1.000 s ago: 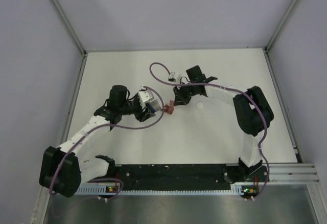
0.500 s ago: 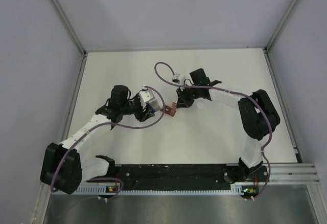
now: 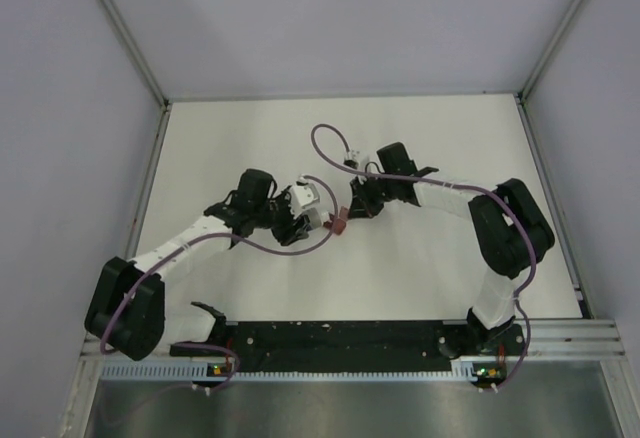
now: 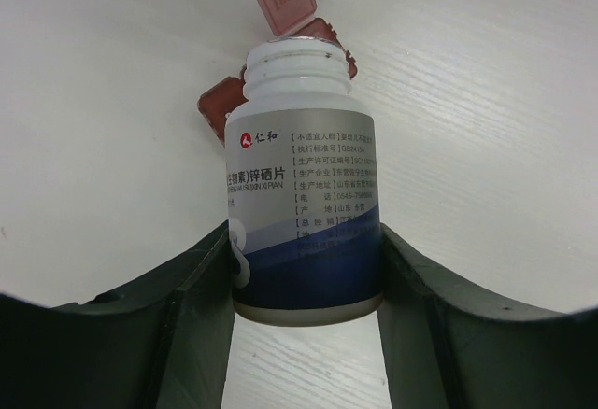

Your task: Sort the pills into containers

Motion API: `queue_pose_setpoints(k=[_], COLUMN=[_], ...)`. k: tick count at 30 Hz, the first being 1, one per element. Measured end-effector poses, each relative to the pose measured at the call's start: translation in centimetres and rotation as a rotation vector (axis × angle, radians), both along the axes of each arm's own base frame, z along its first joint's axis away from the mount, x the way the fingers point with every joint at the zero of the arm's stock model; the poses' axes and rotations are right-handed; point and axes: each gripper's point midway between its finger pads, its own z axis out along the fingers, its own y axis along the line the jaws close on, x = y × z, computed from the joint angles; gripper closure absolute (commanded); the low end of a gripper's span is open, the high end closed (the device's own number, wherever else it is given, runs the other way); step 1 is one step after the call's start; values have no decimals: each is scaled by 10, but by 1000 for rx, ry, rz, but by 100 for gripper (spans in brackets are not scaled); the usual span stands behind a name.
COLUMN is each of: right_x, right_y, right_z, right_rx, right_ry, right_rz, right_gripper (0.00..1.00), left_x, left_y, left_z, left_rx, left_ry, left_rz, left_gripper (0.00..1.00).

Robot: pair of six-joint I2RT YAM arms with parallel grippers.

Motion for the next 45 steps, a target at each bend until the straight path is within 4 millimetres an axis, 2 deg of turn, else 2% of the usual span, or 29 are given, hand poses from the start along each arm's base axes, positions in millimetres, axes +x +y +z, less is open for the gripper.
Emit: queue_pose_setpoints(k=[6,14,23,36,45], right_x=[1,3,4,12,19], right_y=[-3,-6,-6,-16,-23], right_z=[-1,-1,-1,-5,2], right_rx=[13,21,31,28,41], right_ry=[13,17,18,23,-9], right_rz=[-11,-32,-61,-160,-223], right_gripper=[100,100,100,100,100], left_x=[-3,3,8,9,7], left_y=[-9,-14,-26,-27,-32], left_z=[-9,-19,-18,-26,-31], left_rx=[31,42,27,38,44], left_ry=[20,51,55,92,117], left_rz=[-26,16,102,168,176], left_gripper=[100,100,100,100,100])
